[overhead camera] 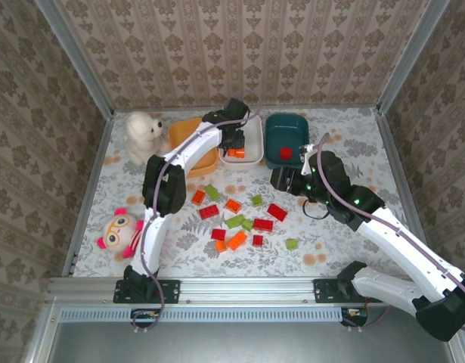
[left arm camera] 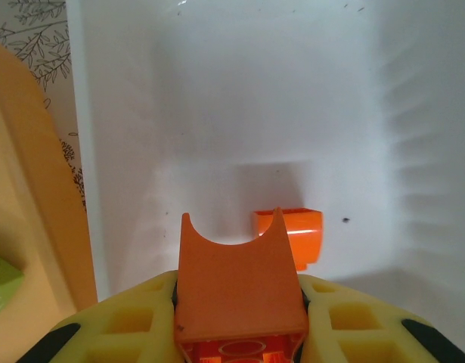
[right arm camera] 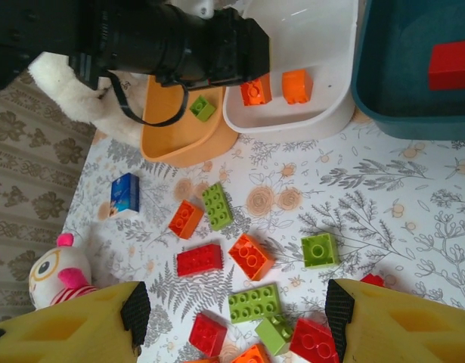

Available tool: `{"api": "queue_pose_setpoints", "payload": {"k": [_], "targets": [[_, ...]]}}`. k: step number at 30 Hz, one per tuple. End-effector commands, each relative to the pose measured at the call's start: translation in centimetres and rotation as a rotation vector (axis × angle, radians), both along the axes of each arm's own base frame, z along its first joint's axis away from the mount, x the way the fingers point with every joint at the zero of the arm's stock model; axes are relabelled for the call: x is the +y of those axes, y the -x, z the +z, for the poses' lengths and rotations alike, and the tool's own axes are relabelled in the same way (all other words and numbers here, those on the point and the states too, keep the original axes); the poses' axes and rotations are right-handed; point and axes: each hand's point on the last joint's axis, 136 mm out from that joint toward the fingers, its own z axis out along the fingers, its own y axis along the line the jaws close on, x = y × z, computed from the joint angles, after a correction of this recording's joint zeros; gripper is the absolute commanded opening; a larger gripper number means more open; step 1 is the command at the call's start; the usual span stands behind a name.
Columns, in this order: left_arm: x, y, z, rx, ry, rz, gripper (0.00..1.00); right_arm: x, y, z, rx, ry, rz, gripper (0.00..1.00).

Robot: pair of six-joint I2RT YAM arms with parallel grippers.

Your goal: Sort the legos into containers by color

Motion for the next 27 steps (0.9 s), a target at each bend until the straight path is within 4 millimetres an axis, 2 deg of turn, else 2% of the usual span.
{"api": "queue_pose_setpoints", "payload": {"k": [1, 6, 9, 17, 22, 27], "targets": [[0.4, 0.1, 0.0, 0.003, -0.063, -0.012, 0.24, -0.1, 0.4, 1.0, 0.008, -0.027, 0.005, 0.66], [0.6, 0.3, -1.7, 0.047, -0.101, 0.003, 0.24, -0.3, 0.3, 0.6, 0.018, -0.031, 0.001, 0.66], [0.4, 0.5, -2.2, 0.053, -0.115, -0.004, 0.25, -0.3, 0.0, 0.4, 0.025, -0.034, 0.001, 0.66], [1.4, 1.6, -3.8, 0.113, -0.137, 0.054, 0.28, -0.3, -0.8, -0.3, 0.055, -0.028, -0.002, 0.66], [1.0, 1.6, -3.7, 0.122, -0.114, 0.05, 0.4, -0.2, -1.0, -0.7, 0.068, -0.017, 0.001, 0.67], [0.1, 1.2, -1.8, 0.099, -0.07, 0.036, 0.52, -0.1, -1.2, -0.6, 0.062, 0.011, 0.019, 0.67]]}}
